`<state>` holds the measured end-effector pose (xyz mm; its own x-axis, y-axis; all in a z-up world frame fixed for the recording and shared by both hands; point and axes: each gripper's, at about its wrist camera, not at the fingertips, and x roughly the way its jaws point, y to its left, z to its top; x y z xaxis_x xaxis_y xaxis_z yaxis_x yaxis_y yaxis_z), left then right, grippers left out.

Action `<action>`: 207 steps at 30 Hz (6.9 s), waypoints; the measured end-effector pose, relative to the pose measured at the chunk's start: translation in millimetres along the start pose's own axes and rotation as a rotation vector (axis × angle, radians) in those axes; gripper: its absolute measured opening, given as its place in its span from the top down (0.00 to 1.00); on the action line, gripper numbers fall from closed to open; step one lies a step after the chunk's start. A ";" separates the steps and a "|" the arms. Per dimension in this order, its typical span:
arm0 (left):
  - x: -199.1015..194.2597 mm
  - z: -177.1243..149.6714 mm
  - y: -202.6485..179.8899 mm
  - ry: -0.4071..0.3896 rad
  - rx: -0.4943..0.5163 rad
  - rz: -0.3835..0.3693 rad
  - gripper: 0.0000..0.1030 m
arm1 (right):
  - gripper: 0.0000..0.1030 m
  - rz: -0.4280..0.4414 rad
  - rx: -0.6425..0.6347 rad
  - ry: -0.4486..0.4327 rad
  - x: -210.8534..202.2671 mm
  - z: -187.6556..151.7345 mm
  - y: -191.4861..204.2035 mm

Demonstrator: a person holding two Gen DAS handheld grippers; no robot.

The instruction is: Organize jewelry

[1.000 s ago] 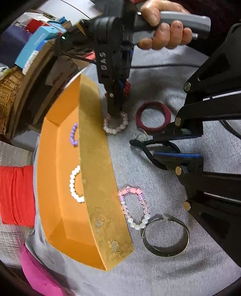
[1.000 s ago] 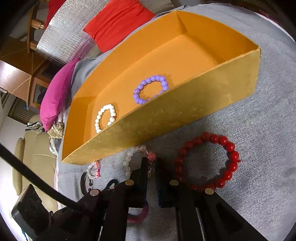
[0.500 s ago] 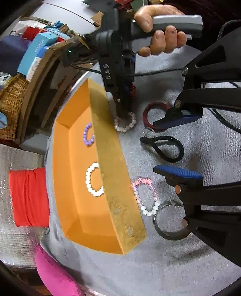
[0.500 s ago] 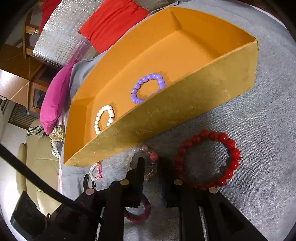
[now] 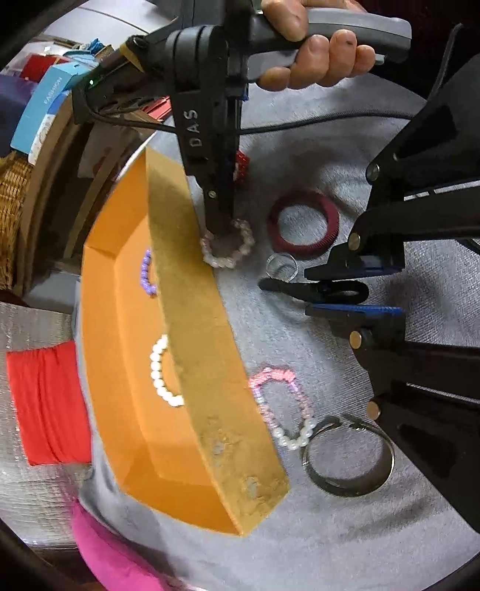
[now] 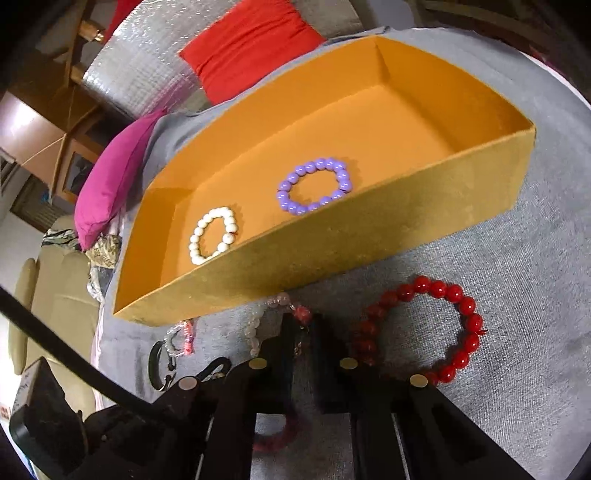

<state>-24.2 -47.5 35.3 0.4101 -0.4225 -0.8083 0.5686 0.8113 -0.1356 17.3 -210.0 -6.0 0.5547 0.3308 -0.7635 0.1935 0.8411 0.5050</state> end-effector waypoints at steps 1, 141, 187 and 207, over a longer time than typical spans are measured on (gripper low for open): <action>-3.5 0.9 -0.9 -0.010 0.002 -0.004 0.88 | 0.91 0.009 -0.007 -0.004 -1.9 -0.1 1.5; 36.7 5.5 -47.5 0.029 0.003 0.155 0.52 | 0.60 -0.088 0.067 0.017 -54.7 6.2 -82.7; 4.7 -3.5 -33.4 -0.029 0.007 0.076 0.44 | 0.74 -0.130 -0.085 0.022 -38.1 -0.2 -49.8; -50.8 -25.0 76.8 -0.065 -0.227 0.271 0.43 | 0.68 -0.020 -0.291 -0.025 -43.7 -27.9 7.2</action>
<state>-19.2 46.4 51.6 0.5728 -0.1981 -0.7954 0.2629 0.9635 -0.0506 -28.2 -206.4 19.8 0.5734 0.3053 -0.7603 -0.0336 0.9360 0.3505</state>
